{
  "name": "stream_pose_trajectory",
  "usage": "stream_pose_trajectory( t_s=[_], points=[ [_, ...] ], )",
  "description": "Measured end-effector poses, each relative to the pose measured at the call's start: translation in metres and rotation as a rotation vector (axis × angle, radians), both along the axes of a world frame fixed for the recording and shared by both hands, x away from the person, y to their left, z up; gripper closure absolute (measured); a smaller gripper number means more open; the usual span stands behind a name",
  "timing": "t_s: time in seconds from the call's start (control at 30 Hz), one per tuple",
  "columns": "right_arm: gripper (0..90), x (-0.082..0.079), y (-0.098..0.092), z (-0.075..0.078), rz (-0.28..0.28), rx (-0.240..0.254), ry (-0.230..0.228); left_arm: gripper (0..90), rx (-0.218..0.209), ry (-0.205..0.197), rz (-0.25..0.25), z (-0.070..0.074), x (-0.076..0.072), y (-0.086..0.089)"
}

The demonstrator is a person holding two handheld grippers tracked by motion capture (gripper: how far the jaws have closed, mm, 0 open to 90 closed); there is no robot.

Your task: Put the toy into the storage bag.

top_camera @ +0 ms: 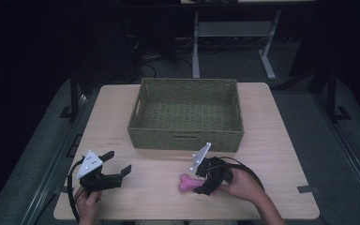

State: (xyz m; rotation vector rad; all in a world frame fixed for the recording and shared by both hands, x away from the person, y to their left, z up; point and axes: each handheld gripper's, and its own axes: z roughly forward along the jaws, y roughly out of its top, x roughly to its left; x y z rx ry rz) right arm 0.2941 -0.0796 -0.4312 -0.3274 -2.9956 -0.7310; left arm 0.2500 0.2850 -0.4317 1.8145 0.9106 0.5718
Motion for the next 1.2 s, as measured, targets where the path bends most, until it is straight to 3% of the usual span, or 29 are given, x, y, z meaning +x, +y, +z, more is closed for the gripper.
stream_pose_trajectory(
  t_s=[0.4,0.83,1.0,1.2],
  points=[
    [46.7,-0.0024,0.0065,-0.0075,0.015,-0.050,-0.040,13.8,-0.005,0.001,0.001,0.0002,0.0000,0.0007],
    [56.7,-0.0062,0.0081,-0.0100,0.031,-0.065,-0.077,13.9,-0.007,-0.001,0.004,0.0004,-0.0003,0.0018],
    [57.4,-0.0060,0.0076,-0.0097,0.025,-0.067,-0.069,13.9,-0.007,-0.001,0.003,0.0004,-0.0002,0.0018],
    [57.7,-0.0007,0.0042,-0.0083,0.013,-0.049,-0.017,13.9,-0.002,-0.001,-0.001,0.0004,-0.0004,0.0003]
  ],
)
